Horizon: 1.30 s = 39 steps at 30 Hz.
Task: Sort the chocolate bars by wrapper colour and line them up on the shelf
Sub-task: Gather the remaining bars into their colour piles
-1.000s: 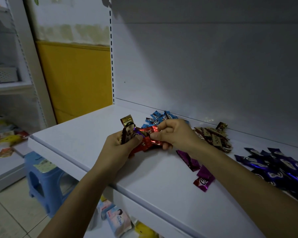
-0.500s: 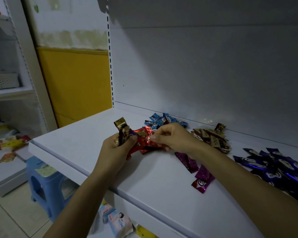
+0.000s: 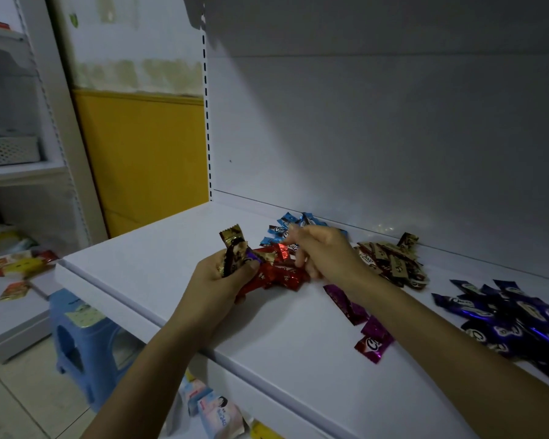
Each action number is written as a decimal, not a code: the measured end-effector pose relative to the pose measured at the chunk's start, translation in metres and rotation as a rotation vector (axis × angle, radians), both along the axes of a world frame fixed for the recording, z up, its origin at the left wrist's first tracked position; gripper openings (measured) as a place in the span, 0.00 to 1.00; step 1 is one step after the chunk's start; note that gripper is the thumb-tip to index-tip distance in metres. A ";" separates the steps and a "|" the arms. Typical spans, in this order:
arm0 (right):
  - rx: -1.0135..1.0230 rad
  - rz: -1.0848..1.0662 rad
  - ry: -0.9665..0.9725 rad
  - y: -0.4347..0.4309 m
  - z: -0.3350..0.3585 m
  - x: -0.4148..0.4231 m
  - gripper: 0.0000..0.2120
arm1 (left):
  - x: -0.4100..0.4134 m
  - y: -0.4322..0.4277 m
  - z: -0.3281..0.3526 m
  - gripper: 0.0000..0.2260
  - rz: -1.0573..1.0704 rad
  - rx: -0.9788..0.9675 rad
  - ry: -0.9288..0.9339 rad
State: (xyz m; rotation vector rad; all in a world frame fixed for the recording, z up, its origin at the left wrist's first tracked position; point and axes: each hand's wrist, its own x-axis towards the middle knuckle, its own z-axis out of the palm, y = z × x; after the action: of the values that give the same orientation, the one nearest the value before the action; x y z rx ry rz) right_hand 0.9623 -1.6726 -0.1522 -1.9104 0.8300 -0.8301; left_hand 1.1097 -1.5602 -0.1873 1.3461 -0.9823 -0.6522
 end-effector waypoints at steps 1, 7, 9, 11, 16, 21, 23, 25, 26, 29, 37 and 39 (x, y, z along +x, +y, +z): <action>0.048 0.041 -0.007 0.002 0.001 0.000 0.15 | 0.000 0.000 0.000 0.04 -0.015 0.002 -0.004; 0.066 -0.094 -0.123 -0.002 0.002 0.000 0.03 | 0.000 0.002 0.001 0.03 -0.069 -0.022 0.001; 0.064 -0.148 -0.115 -0.005 0.004 -0.005 0.03 | 0.000 0.001 0.001 0.04 -0.075 -0.025 -0.004; 0.027 -0.152 -0.025 -0.005 0.001 -0.007 0.03 | -0.001 0.002 0.002 0.04 -0.084 -0.034 -0.001; -0.073 0.013 -0.084 0.010 0.011 0.002 0.10 | 0.000 0.002 0.002 0.06 -0.116 -0.032 -0.063; -0.078 0.338 -0.005 0.026 0.016 0.012 0.11 | -0.003 0.003 0.002 0.04 -0.138 -0.071 -0.117; -0.051 0.317 -0.039 0.026 0.015 0.011 0.09 | -0.004 0.004 0.003 0.04 -0.162 -0.077 -0.142; 0.031 0.301 -0.098 0.024 0.015 0.009 0.05 | -0.006 0.005 0.004 0.04 -0.182 -0.062 -0.201; 0.074 0.293 -0.131 0.023 0.015 0.008 0.04 | -0.006 0.005 0.004 0.05 -0.178 -0.050 -0.215; 0.175 0.177 -0.215 0.017 0.015 0.008 0.02 | -0.005 0.005 0.003 0.06 -0.142 -0.012 -0.201; 0.378 -0.214 -0.353 -0.012 0.013 -0.005 0.08 | -0.009 0.006 0.007 0.06 -0.120 0.004 -0.169; 0.031 -0.372 -0.106 -0.029 0.012 -0.022 0.07 | -0.009 0.005 0.007 0.06 -0.116 0.004 -0.166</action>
State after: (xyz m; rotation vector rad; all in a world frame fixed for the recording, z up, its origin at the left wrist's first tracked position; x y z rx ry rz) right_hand 0.9408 -1.7012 -0.1400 -1.6922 1.1436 -1.1233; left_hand 1.1005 -1.5547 -0.1807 1.3713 -1.2003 -0.6369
